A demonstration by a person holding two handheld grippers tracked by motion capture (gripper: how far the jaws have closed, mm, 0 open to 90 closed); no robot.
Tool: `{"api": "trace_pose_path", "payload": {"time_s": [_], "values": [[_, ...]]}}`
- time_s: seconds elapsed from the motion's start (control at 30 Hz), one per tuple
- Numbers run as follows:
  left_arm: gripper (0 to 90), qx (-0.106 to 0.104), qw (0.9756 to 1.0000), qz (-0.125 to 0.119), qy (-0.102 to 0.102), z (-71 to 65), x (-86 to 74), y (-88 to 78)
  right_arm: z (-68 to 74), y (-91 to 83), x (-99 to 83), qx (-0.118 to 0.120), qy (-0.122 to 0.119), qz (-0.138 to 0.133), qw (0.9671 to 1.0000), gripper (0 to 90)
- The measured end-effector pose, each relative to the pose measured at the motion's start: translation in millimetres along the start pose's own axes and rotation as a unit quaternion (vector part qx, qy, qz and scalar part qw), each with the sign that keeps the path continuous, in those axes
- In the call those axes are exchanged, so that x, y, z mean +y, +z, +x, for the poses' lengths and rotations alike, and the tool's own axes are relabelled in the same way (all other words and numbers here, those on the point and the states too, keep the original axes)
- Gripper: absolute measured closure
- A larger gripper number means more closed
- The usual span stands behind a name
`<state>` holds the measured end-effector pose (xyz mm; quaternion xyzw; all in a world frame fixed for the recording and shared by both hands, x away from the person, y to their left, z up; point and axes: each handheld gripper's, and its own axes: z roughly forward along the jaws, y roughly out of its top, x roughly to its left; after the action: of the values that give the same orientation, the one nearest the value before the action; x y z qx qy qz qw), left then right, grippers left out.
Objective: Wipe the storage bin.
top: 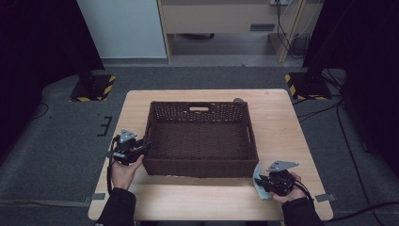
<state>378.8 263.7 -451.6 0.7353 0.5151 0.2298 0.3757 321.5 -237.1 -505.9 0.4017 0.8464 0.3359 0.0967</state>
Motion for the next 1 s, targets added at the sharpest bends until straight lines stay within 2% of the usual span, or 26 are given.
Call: {"api": "trace_pose_path", "payload": {"time_s": [0.13, 0.17, 0.2, 0.27, 0.33, 0.37, 0.4, 0.47, 0.57, 0.67, 0.8, 1.0], "values": [[61.1, 0.000, 1.0000, 0.000, 0.001, 0.0, 0.0, 0.0, -3.8, -10.6, 1.7, -0.014, 0.004, -0.022, 0.9996, 78.5], [61.0, 0.000, 1.0000, 0.000, 0.002, 0.0, 0.0, -0.1, -6.7, -16.3, 2.1, -0.020, 0.015, -0.033, 0.9991, 78.5], [60.9, 0.000, 1.0000, 0.000, 0.002, 0.0, 0.0, -0.1, -10.4, -21.6, 1.7, -0.030, 0.026, -0.045, 0.9982, 78.4], [60.5, 0.001, 1.0000, 0.000, 0.002, 0.0, -0.1, -0.2, -17.8, -30.7, -1.2, -0.058, 0.036, -0.049, 0.9964, 78.4], [60.1, 0.001, 1.0000, 0.000, 0.002, 0.1, -0.2, -0.2, -29.2, -39.9, -7.7, -0.099, 0.052, -0.048, 0.9926, 78.4], [60.1, 0.001, 1.0000, 0.000, 0.001, 0.2, -0.2, -0.1, -32.2, -42.2, -9.8, -0.111, 0.061, -0.049, 0.9908, 78.4], [59.9, 0.001, 1.0000, 0.000, 0.001, 0.2, -0.2, -0.1, -36.3, -45.0, -12.0, -0.119, 0.062, -0.047, 0.9899, 78.4], [59.8, 0.001, 1.0000, 0.000, 0.002, 0.2, -0.3, -0.2, -45.3, -50.1, -18.1, -0.138, 0.079, -0.049, 0.9861, 78.3], [59.5, 0.000, 1.0000, 0.001, 0.001, 0.2, -0.5, -0.3, -54.8, -52.7, -25.6, -0.161, 0.093, -0.039, 0.9819, 78.2], [59.2, 0.000, 1.0000, 0.001, 0.002, 0.1, -0.5, -0.3, -62.2, -50.8, -32.4, -0.161, 0.106, -0.026, 0.9810, 78.0], [58.9, 0.001, 1.0000, 0.001, 0.002, 0.1, -0.5, -0.3, -68.2, -40.1, -37.6, -0.163, 0.103, -0.002, 0.9811, 75.6], [58.6, 0.000, 1.0000, 0.001, 0.001, 0.4, -0.5, -0.2, -71.8, -34.7, -40.6, -0.161, 0.108, 0.001, 0.9811, 68.6]]}}
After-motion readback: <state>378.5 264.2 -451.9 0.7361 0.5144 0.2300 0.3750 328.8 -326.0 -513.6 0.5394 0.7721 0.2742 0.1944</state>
